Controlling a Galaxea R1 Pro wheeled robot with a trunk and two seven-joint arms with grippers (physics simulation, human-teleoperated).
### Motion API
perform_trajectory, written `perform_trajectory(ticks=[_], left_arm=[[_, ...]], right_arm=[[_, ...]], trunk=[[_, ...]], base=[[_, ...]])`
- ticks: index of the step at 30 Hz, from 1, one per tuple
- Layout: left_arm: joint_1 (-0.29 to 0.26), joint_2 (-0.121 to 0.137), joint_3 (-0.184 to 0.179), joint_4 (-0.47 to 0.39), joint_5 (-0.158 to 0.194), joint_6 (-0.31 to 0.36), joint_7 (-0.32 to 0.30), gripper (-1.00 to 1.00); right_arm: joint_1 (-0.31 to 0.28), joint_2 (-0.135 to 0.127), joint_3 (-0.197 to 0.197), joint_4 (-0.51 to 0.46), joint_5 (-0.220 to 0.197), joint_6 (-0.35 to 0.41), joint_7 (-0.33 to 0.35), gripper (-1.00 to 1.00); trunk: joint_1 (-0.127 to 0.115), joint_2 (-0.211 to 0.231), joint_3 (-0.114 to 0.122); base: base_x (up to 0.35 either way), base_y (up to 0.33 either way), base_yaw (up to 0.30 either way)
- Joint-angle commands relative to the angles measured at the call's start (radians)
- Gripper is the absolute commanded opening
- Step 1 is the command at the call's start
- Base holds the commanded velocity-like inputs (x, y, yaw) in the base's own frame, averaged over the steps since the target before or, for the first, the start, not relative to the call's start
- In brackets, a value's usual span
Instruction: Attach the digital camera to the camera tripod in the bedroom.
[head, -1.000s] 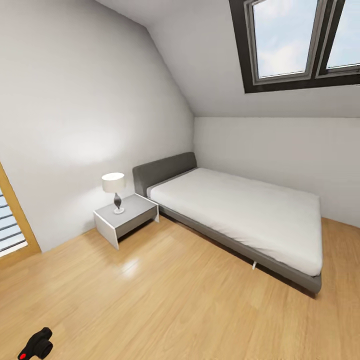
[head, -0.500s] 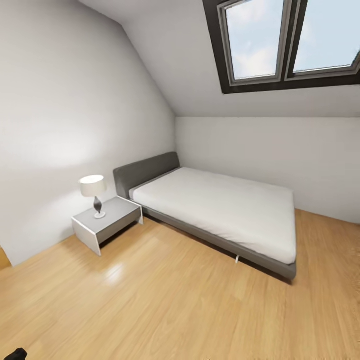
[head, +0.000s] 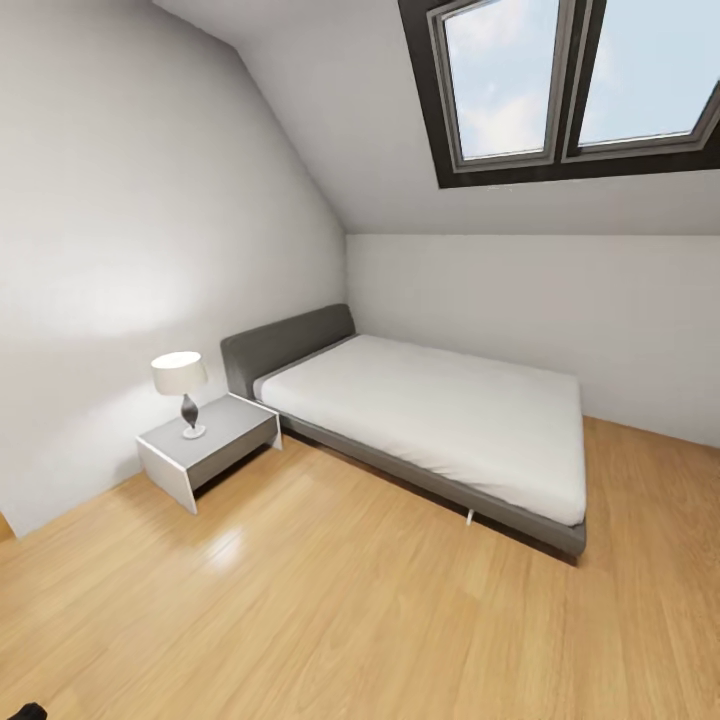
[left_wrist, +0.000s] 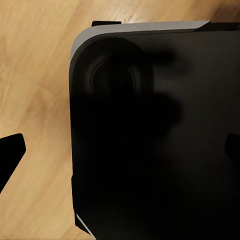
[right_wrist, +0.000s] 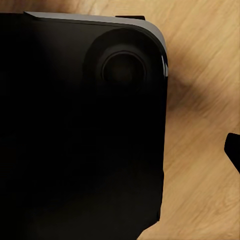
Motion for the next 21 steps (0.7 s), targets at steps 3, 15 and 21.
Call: perform_trajectory(ticks=[3,15,21], left_arm=[[0.0,0.0,0.0,-0.002,0.001,0.0,0.0,1.0],[0.0,0.0,0.0,-0.001,0.003,0.001,0.0,1.0],[0.0,0.0,0.0,-0.001,0.003,0.001,0.0,1.0]], right_arm=[[0.0,0.0,0.0,0.0,0.0,-0.003,-0.001,1.0],[0.0,0.0,0.002,0.0,0.001,-0.003,-0.001,1.0],[0.0,0.0,0.002,0.0,0.001,-0.003,-0.001,1.0]], trunk=[[0.0,0.0,-0.001],[0.0,0.0,-0.001],[0.0,0.0,-0.001]], base=[[0.05,0.0,-0.004],[0.18,0.0,-0.001],[0.219,0.0,0.0]])
